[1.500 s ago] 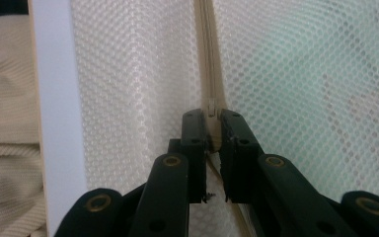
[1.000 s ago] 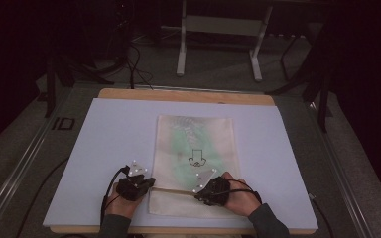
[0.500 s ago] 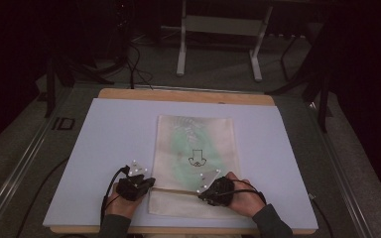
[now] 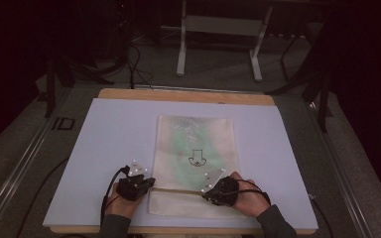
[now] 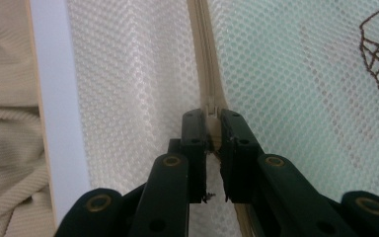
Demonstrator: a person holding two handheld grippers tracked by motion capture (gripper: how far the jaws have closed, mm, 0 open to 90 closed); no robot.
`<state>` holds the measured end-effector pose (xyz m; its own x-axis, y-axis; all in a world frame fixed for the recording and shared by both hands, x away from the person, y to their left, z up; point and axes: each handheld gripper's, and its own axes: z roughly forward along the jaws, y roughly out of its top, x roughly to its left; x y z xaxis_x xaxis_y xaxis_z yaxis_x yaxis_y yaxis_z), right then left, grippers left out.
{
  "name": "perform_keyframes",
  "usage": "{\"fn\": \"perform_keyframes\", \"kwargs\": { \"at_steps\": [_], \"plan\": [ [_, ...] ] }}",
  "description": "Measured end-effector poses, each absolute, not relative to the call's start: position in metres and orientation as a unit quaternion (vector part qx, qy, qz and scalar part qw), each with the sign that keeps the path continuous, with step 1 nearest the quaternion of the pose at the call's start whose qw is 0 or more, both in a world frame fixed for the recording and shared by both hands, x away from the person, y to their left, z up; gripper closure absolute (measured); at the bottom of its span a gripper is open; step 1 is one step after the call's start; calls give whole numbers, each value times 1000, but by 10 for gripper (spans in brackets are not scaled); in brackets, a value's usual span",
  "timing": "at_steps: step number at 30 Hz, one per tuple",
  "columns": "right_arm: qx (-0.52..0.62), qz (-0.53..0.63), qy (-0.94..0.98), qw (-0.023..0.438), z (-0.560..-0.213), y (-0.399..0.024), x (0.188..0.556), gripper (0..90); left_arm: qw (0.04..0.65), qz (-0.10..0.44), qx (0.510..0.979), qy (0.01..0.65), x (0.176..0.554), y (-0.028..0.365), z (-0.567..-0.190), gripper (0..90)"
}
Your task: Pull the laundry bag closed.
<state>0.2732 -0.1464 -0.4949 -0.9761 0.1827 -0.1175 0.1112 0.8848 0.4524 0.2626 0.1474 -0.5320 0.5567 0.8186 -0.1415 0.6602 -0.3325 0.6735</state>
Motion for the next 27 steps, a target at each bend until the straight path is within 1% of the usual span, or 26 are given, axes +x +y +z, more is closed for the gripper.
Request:
{"fn": "perform_keyframes", "kwargs": {
  "at_steps": [27],
  "plan": [
    [91,228,966,76,-493,-168,275,822,355,112,807,458,262,148,-532,895]
  ]
}}
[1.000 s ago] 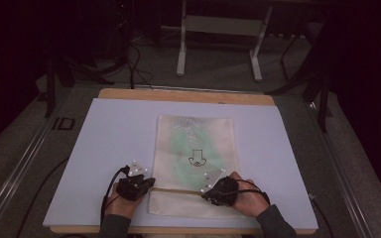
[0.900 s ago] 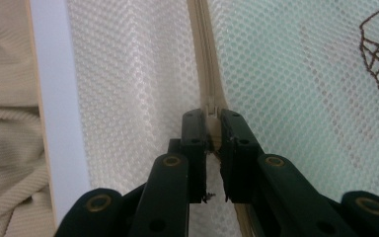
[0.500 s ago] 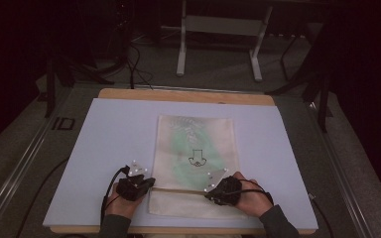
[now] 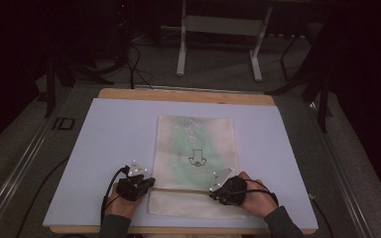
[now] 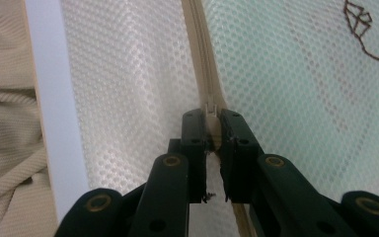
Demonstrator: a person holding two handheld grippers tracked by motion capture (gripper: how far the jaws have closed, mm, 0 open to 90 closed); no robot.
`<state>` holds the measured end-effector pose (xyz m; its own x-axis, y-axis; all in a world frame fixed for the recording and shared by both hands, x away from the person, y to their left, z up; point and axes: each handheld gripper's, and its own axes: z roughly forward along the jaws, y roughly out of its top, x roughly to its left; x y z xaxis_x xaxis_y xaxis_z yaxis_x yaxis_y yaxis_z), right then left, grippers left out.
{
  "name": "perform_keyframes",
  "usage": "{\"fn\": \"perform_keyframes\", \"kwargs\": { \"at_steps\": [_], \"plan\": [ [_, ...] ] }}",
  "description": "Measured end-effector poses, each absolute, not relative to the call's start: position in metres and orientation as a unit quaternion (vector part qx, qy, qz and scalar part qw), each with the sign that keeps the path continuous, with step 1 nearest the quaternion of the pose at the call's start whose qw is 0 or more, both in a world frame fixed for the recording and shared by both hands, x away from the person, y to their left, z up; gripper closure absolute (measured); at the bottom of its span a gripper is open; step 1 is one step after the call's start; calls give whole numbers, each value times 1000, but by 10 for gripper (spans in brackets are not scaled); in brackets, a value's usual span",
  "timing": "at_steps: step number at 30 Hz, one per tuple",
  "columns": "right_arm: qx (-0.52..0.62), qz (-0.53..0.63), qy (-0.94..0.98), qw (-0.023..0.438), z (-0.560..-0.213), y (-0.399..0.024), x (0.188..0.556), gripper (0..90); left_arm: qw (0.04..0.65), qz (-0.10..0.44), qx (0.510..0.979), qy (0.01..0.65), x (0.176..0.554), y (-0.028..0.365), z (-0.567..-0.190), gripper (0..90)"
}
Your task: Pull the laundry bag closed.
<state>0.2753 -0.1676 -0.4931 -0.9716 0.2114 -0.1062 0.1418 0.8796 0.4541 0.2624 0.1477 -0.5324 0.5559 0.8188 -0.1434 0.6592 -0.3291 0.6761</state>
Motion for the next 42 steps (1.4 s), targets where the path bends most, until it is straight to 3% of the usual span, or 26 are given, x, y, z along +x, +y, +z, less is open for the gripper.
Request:
{"fn": "perform_keyframes", "kwargs": {
  "at_steps": [42],
  "plan": [
    [122,241,961,64,-494,-200,274,823,355,111,807,459,262,148,-532,895]
  ]
}}
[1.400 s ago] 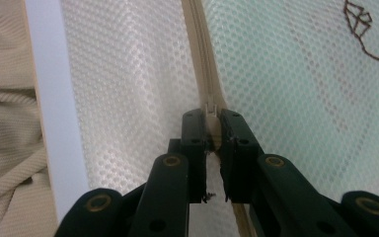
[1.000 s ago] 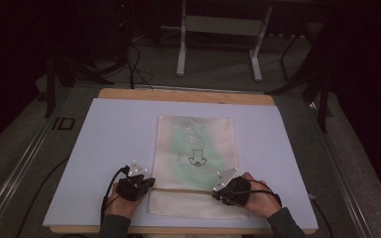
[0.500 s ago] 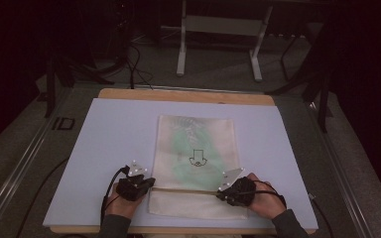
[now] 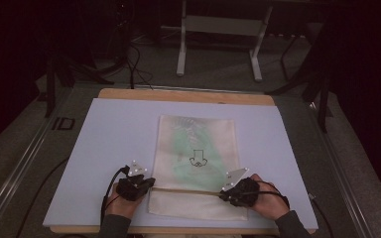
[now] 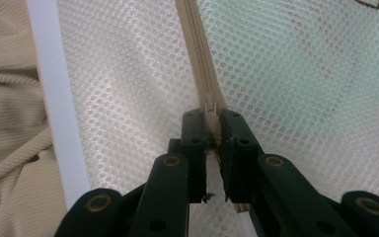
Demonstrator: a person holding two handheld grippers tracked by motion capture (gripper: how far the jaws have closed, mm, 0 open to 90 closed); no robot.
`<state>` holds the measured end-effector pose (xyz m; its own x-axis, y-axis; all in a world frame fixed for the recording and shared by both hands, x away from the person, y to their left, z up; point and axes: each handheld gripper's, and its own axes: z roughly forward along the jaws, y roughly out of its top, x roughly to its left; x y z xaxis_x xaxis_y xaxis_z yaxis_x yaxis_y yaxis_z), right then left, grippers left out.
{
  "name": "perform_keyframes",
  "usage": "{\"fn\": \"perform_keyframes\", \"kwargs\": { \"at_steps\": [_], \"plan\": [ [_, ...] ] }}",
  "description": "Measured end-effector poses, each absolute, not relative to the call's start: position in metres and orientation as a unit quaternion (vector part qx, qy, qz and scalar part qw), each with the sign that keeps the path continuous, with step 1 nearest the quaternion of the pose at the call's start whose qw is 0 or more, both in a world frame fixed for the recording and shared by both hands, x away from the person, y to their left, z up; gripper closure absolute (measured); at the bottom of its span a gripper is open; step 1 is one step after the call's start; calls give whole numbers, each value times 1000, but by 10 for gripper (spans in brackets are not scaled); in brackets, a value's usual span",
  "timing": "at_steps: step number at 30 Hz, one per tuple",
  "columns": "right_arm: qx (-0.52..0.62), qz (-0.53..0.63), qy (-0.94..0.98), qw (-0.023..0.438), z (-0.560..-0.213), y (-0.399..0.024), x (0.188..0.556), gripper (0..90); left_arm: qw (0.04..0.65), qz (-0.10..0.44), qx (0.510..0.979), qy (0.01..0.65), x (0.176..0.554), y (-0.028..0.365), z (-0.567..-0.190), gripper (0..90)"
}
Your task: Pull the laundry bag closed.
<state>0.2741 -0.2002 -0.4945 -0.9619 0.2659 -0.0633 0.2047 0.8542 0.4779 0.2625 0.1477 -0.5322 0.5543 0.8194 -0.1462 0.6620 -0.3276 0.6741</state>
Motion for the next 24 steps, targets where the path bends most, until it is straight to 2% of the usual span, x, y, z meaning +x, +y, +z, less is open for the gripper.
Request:
{"fn": "perform_keyframes", "kwargs": {
  "at_steps": [24],
  "plan": [
    [130,229,963,59,-495,-213,275,823,354,112,808,458,262,148,-532,895]
  ]
}}
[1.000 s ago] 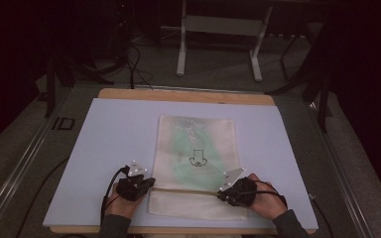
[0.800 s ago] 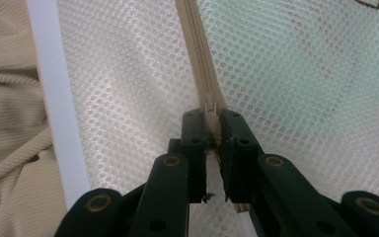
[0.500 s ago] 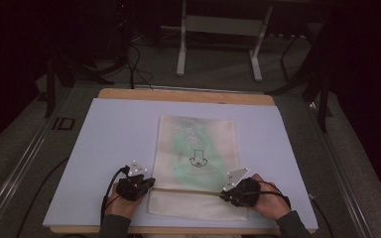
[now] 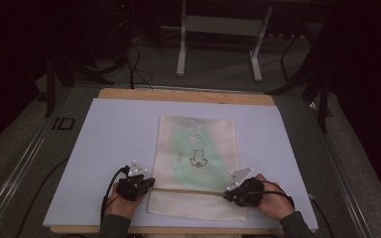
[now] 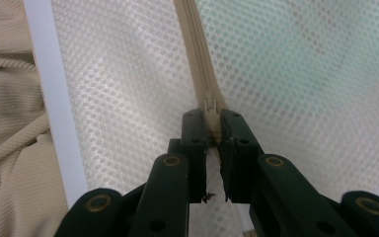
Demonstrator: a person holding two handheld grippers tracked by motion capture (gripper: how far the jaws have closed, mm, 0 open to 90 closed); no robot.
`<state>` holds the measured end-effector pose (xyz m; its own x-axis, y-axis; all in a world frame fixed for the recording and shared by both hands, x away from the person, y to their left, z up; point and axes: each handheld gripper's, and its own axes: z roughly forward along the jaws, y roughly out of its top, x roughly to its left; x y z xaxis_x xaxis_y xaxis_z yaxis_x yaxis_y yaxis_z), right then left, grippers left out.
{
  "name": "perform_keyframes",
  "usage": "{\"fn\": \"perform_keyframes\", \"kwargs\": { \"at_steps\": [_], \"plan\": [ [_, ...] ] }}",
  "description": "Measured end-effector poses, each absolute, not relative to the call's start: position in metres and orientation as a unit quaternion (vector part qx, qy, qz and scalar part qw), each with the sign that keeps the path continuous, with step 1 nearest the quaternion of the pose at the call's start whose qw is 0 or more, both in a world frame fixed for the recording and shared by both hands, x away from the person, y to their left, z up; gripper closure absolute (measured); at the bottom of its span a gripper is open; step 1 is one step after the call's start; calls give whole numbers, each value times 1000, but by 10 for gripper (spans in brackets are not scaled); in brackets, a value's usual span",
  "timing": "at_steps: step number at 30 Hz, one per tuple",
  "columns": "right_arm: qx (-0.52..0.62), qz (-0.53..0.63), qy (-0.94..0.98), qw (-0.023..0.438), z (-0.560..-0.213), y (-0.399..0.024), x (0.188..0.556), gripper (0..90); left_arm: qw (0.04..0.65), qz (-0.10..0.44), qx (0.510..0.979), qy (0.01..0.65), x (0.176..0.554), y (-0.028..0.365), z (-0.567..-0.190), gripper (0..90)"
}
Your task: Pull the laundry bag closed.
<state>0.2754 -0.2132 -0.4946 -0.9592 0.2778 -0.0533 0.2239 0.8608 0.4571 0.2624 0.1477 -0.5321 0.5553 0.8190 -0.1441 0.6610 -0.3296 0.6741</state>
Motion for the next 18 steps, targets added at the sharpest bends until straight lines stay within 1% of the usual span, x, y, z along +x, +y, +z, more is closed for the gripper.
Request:
{"fn": "perform_keyframes", "kwargs": {
  "at_steps": [18],
  "plan": [
    [150,229,960,59,-493,-235,275,822,354,112,807,459,262,147,-532,895]
  ]
}}
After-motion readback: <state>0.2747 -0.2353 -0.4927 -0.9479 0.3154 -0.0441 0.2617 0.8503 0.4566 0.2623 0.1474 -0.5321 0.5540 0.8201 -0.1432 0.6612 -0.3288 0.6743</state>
